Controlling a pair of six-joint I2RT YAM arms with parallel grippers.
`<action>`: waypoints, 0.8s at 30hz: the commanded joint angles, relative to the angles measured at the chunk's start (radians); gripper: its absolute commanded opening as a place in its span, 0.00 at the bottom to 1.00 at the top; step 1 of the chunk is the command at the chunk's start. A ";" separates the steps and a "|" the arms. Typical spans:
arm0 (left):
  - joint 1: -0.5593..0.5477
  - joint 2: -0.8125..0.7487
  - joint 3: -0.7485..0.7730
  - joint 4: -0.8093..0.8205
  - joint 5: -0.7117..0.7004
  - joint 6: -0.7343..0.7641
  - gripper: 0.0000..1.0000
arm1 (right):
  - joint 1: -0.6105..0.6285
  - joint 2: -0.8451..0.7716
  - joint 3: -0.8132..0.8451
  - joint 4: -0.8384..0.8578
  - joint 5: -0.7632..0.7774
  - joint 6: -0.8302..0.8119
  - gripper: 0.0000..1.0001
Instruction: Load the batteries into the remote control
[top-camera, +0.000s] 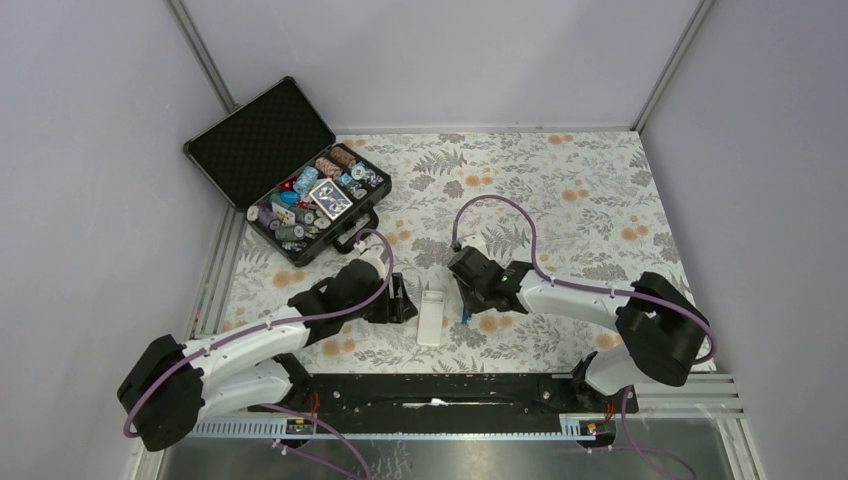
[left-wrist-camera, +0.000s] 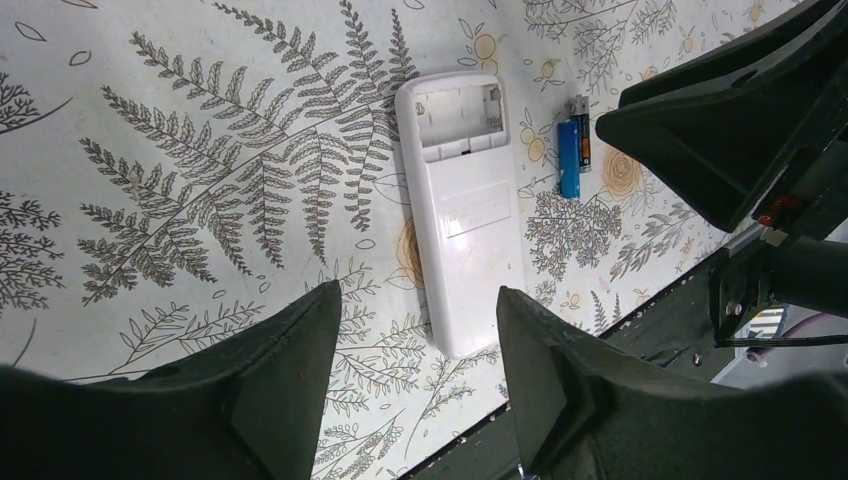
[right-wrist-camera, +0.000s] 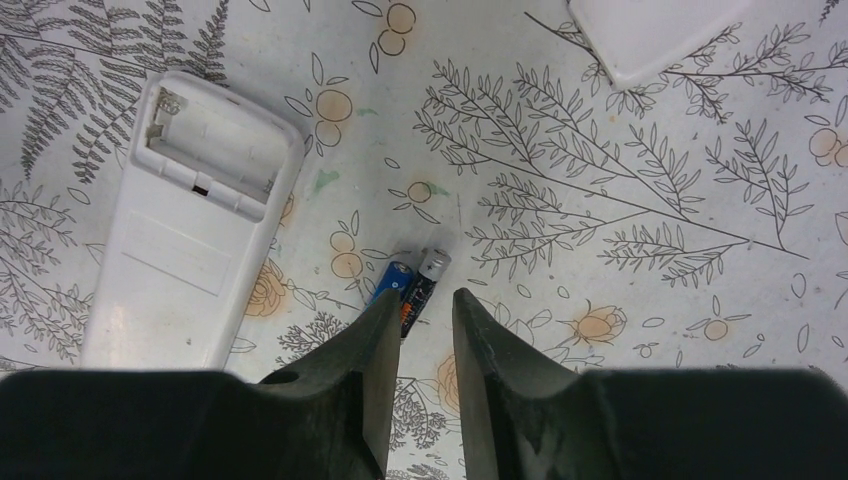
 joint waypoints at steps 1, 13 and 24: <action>0.006 -0.006 -0.011 0.060 0.022 0.008 0.63 | -0.016 0.013 0.043 0.040 -0.016 0.006 0.33; 0.012 -0.006 -0.013 0.067 0.033 0.009 0.66 | -0.019 0.060 0.070 0.078 -0.057 0.012 0.33; 0.014 -0.005 -0.018 0.074 0.040 0.004 0.69 | -0.028 0.109 0.072 0.093 -0.062 0.015 0.33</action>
